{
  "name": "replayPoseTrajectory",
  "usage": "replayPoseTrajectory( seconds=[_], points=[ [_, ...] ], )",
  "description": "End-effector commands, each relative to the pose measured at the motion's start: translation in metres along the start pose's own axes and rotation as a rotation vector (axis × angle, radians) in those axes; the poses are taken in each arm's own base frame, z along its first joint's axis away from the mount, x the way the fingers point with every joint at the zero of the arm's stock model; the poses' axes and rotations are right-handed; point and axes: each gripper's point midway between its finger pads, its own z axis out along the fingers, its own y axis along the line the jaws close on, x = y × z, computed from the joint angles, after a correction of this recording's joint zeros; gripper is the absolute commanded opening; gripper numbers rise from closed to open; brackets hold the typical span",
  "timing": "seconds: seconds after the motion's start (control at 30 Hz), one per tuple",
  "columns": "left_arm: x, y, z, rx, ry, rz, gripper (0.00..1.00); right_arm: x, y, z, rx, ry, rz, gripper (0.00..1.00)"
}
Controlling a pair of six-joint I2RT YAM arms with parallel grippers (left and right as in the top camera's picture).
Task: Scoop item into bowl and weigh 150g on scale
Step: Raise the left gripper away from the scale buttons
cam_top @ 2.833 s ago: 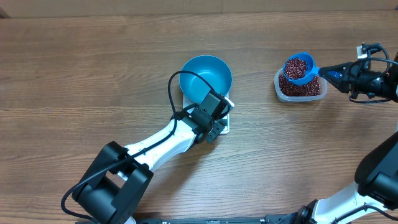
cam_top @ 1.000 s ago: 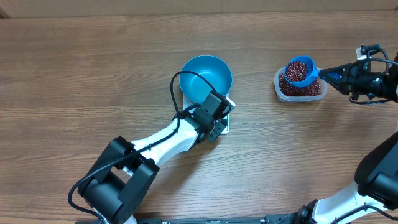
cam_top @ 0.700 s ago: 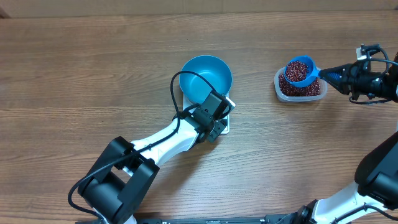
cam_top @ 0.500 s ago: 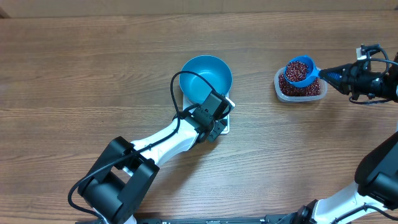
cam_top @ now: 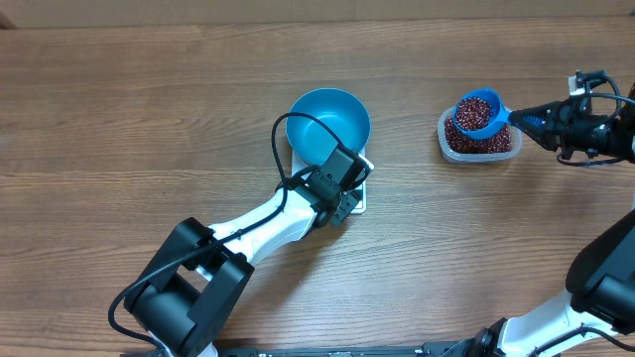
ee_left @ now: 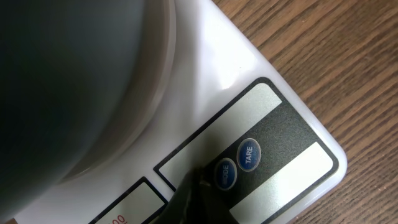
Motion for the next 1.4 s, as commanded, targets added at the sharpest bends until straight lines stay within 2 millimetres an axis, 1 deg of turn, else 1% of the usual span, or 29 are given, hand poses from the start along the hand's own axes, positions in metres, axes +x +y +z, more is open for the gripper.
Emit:
replayPoseTrajectory(
  seconds=[0.0,0.03,0.07,0.17,0.37,0.47,0.63,0.87,0.9,0.93,0.97,1.0,1.03,1.07,1.27,1.37],
  points=[
    [0.012,0.002,0.006,-0.016,0.045,0.001,0.04,-0.002,0.004,-0.001,-0.023,-0.008,-0.016,0.04],
    [0.01,0.002,0.004,-0.016,0.038,0.0,0.04,-0.002,0.004,-0.001,-0.023,-0.008,-0.016,0.04],
    [0.005,0.003,-0.003,-0.017,0.018,-0.003,0.04,-0.002,0.004,-0.001,-0.022,-0.009,-0.018,0.04],
    [-0.003,0.005,-0.015,-0.019,-0.01,-0.007,0.04,-0.002,0.004,-0.001,-0.022,-0.01,-0.019,0.04],
    [-0.01,0.004,-0.036,0.003,-0.042,-0.011,0.04,-0.002,0.004,-0.001,-0.022,-0.009,-0.019,0.04],
    [-0.008,-0.001,-0.042,0.036,-0.038,-0.009,0.04,-0.002,0.004,-0.001,-0.022,-0.009,-0.018,0.04],
    [-0.002,-0.003,-0.051,0.056,-0.017,-0.007,0.04,-0.002,0.004,-0.001,-0.022,-0.01,-0.019,0.04],
    [0.002,-0.009,-0.07,0.101,-0.01,-0.006,0.04,-0.002,0.004,-0.001,-0.022,-0.01,-0.019,0.04],
    [0.002,-0.008,-0.073,0.1,-0.013,-0.006,0.07,-0.002,0.004,-0.001,-0.022,-0.01,-0.019,0.04],
    [0.001,-0.008,-0.076,0.101,-0.018,-0.006,0.15,-0.002,0.004,-0.001,-0.022,-0.01,-0.019,0.04],
    [0.001,-0.007,-0.079,0.1,-0.023,-0.007,0.24,-0.002,0.004,-0.001,-0.022,-0.01,-0.019,0.04],
    [0.0,-0.007,-0.083,0.099,-0.03,-0.007,0.36,-0.002,0.004,-0.001,-0.022,-0.01,-0.019,0.04],
    [-0.002,-0.006,-0.087,0.098,-0.04,-0.008,0.61,-0.002,0.004,-0.001,-0.022,-0.01,-0.019,0.04],
    [-0.004,-0.006,-0.092,0.097,-0.054,-0.009,1.0,-0.003,0.004,-0.001,-0.022,-0.011,-0.02,0.04],
    [-0.018,-0.001,-0.119,0.088,-0.142,-0.015,1.0,-0.003,0.004,-0.001,-0.022,-0.011,-0.022,0.04],
    [-0.023,0.003,-0.127,0.071,-0.173,-0.019,1.0,-0.003,0.004,-0.001,-0.022,-0.011,-0.021,0.04]
  ],
)
